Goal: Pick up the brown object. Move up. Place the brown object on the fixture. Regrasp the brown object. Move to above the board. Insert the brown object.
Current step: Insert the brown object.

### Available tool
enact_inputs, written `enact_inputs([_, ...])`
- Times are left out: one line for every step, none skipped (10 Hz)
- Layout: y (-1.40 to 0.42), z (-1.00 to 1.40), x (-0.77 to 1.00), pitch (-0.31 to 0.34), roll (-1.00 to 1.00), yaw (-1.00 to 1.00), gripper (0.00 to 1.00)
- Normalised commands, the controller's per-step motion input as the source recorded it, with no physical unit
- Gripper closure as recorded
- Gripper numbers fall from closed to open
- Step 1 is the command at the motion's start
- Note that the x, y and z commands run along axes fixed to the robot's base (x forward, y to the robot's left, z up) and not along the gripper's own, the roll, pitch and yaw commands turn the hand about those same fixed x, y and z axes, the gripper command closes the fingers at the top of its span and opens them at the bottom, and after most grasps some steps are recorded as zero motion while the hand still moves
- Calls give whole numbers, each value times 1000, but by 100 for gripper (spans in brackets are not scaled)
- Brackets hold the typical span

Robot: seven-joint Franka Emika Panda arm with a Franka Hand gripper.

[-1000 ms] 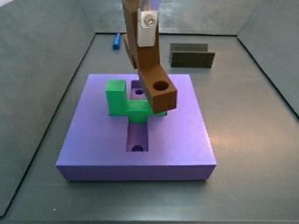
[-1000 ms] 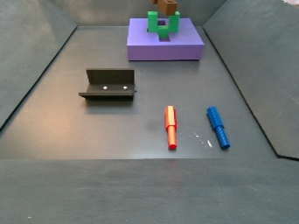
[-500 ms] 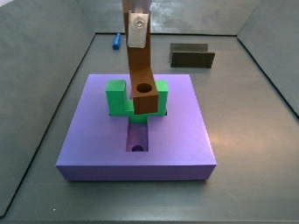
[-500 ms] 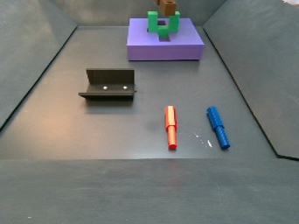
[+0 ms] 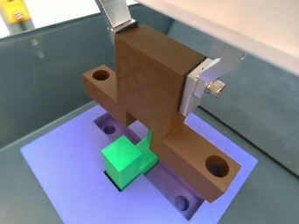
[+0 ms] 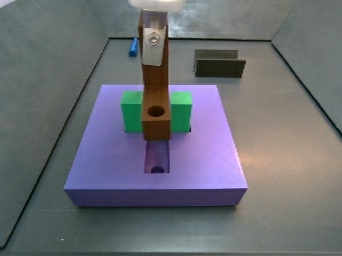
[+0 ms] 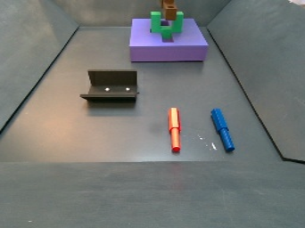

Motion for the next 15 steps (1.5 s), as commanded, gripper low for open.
enact_inputs([-80,-43,0,0,-59,-674,100])
enact_inputs([-43,-40,0,0,-77,-263,100])
enact_inputs([0,-163,0,0,-19,0,100])
enact_inputs([0,-263,106,-6,33,43,100])
enact_inputs([0,-237,109,-34,101,137,100])
enact_inputs([0,-117,120,-63,110,226,100])
enact_inputs([3,-60,40,-83,130,209,100])
enact_inputs([0,-71,0,-87,161,131,100])
enact_inputs([0,-91,0,-100,149,97,100])
enact_inputs([0,-146,0,-76,24,0,100])
enact_inputs([-23,-203,0,-56,9,0,100])
enact_inputs([-69,-263,17,-44,0,-31,100])
enact_inputs([-83,-280,0,-24,0,-23,100])
enact_inputs([-40,-291,26,-6,0,-3,100])
enact_inputs([0,-251,34,-13,63,0,100])
